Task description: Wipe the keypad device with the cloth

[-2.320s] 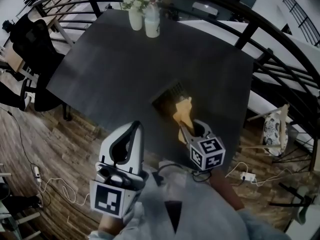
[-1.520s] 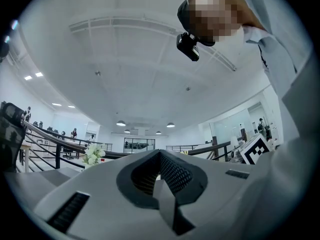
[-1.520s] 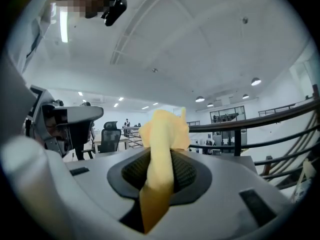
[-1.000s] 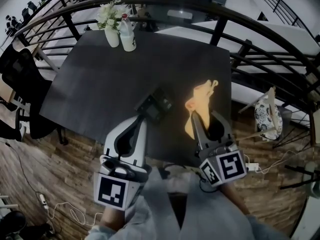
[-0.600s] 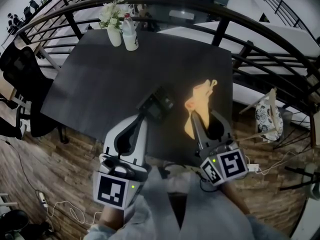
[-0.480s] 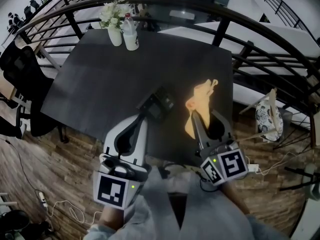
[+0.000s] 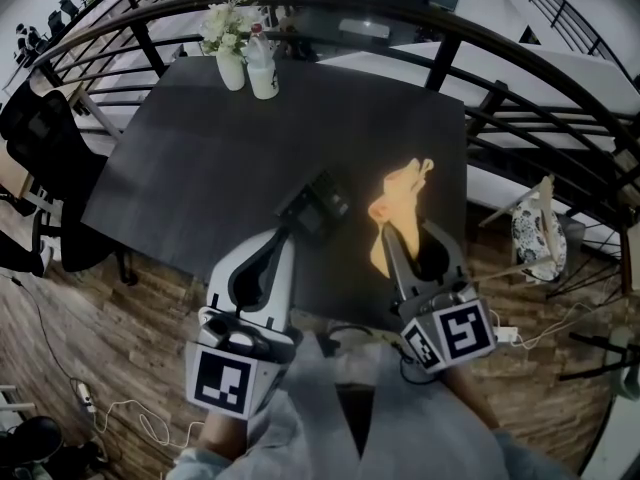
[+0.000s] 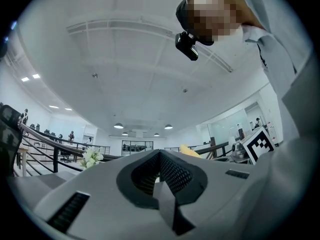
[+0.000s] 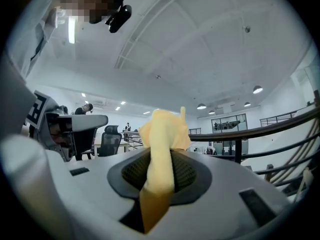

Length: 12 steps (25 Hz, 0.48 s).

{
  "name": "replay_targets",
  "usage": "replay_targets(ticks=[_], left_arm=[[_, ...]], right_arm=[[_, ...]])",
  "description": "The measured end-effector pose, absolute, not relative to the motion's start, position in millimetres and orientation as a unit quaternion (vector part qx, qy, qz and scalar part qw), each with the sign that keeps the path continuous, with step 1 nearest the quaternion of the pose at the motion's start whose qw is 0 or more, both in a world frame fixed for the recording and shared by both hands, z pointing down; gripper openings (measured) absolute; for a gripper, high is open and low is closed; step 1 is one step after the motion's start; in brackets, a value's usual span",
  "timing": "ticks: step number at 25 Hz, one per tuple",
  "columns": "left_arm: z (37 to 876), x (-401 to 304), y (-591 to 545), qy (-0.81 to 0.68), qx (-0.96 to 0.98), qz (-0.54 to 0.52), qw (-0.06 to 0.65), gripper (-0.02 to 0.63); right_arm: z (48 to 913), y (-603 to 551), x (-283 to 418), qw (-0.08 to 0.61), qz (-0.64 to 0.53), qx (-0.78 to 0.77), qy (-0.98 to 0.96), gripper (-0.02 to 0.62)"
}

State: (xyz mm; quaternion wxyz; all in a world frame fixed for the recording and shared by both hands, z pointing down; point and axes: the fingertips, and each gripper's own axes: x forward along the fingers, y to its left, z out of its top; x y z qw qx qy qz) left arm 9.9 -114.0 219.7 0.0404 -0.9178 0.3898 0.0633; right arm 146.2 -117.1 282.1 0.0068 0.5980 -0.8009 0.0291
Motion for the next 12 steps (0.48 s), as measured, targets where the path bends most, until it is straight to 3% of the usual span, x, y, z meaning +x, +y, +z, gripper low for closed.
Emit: replay_targets(ticks=[12], left_arm=[[222.2,11.4,-109.9,0.391,-0.918,0.06,0.036,0.014]], right_arm=[[291.1,-115.7,151.6,0.009,0.048,0.602,-0.797,0.1]])
